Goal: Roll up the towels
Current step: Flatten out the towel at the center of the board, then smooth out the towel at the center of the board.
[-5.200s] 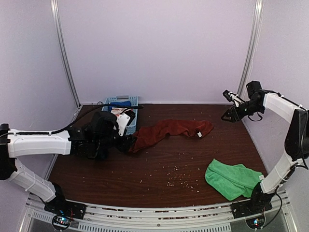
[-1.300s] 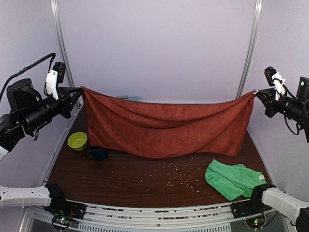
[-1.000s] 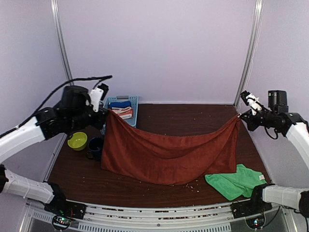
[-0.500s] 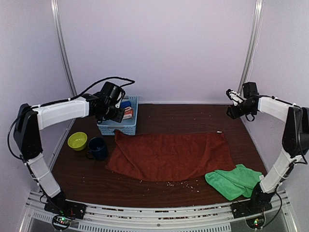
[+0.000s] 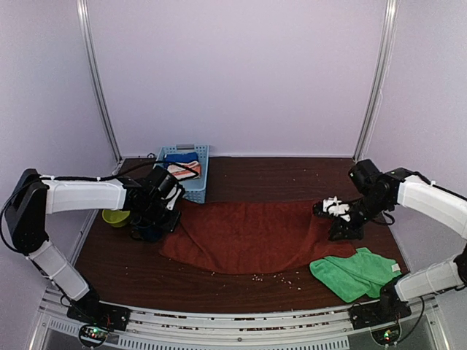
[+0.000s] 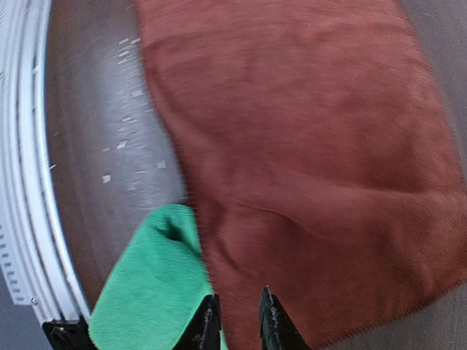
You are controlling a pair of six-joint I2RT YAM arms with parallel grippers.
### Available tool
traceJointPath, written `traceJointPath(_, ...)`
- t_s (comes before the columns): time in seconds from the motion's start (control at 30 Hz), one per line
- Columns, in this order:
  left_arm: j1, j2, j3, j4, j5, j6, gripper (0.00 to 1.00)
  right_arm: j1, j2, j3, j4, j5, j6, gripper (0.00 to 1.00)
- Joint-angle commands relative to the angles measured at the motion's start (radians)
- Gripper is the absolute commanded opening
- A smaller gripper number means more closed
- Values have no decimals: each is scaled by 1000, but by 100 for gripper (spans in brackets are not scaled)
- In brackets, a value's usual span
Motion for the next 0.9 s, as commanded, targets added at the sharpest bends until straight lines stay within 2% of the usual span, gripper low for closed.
traceJointPath(0.0, -2, 25, -13, 12, 66, -37, 2, 183, 34, -34, -115, -25, -99, 19)
traceJointPath(0.13, -15, 54, -20, 15, 92, -50, 0, 305, 74, -113, -66, 92, -89, 16)
traceJointPath(0.33, -76, 110, -41, 32, 125, -51, 0, 309, 87, -241, 0, 230, -76, 12)
traceJointPath(0.53, -125, 142, -63, 35, 120, -70, 0, 225, 17, -354, 48, 389, -58, 9)
traceJointPath(0.73, -159, 75, -139, 12, 125, -139, 0, 22, -27, -383, 12, 486, -178, 8)
traceJointPath(0.87, -207, 17, -207, 3, 125, -198, 0, -36, -79, -402, -19, 497, -227, 8)
